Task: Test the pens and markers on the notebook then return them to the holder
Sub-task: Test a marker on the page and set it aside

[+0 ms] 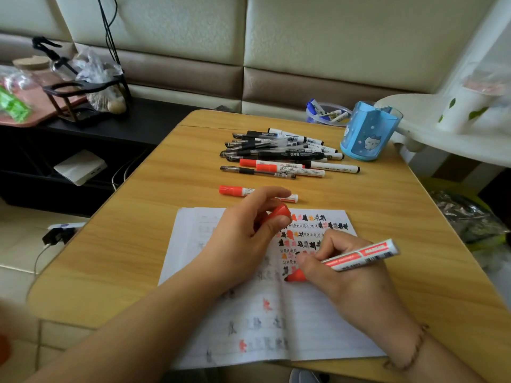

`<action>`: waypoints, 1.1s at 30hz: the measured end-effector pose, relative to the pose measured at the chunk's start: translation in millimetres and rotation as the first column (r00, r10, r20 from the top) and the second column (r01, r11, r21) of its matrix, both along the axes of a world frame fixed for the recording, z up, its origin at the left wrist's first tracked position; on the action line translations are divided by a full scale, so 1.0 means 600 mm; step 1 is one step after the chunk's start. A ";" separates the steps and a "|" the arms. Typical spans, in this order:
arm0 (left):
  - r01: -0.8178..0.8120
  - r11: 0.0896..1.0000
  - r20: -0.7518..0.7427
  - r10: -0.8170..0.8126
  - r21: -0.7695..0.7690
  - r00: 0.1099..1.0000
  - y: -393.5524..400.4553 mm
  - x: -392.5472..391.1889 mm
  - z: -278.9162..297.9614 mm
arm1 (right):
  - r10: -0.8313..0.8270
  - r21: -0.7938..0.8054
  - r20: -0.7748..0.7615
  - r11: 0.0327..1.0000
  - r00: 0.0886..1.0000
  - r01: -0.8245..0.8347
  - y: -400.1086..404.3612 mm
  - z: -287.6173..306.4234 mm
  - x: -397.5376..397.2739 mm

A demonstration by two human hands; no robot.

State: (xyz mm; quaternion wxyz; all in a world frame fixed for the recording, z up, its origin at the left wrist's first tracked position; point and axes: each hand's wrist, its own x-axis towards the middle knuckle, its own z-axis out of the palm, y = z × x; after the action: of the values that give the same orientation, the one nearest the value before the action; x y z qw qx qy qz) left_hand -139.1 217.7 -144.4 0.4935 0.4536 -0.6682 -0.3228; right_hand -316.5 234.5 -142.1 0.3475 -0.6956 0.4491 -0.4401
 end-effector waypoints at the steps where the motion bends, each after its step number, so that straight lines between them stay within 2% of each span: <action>1: 0.000 1.000 0.002 0.000 0.005 1.000 0.000 0.000 0.000 | 0.003 -0.002 0.001 1.000 1.000 -0.003 0.000 0.000 0.000; 9: 0.012 0.999 -0.037 -0.010 0.035 0.999 -0.003 0.001 0.000 | 0.040 -0.006 -0.001 0.999 0.999 -0.040 0.000 -0.002 -0.002; 20: 0.052 0.995 -0.095 -0.044 0.083 0.994 0.002 -0.002 0.004 | 0.000 0.013 0.016 1.000 1.000 0.000 -0.001 -0.001 -0.001; 26: 0.028 0.997 -0.036 -0.026 0.066 0.999 0.001 -0.001 0.001 | -0.007 0.015 -0.014 1.000 1.000 0.007 -0.005 -0.002 -0.003; 28: 0.014 0.998 0.000 -0.014 0.053 1.000 0.002 -0.001 0.003 | 0.005 0.082 0.049 0.997 0.999 -0.009 -0.006 0.000 -0.005; 31: 0.005 0.999 0.030 -0.006 0.034 1.000 0.005 0.000 0.009 | 0.010 0.180 0.331 0.981 0.943 -0.073 -0.006 0.010 -0.017; 33: 0.014 0.999 0.042 -0.015 0.035 0.999 0.007 0.000 0.012 | -0.003 0.181 0.419 0.980 0.908 -0.080 -0.006 0.022 -0.026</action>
State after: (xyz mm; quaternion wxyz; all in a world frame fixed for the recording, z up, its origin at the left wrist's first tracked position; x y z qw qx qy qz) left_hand -139.1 221.6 -137.4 0.4690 0.4639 -0.6760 -0.3283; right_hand -332.2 231.1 -128.6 0.5100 -0.5571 0.3913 -0.5258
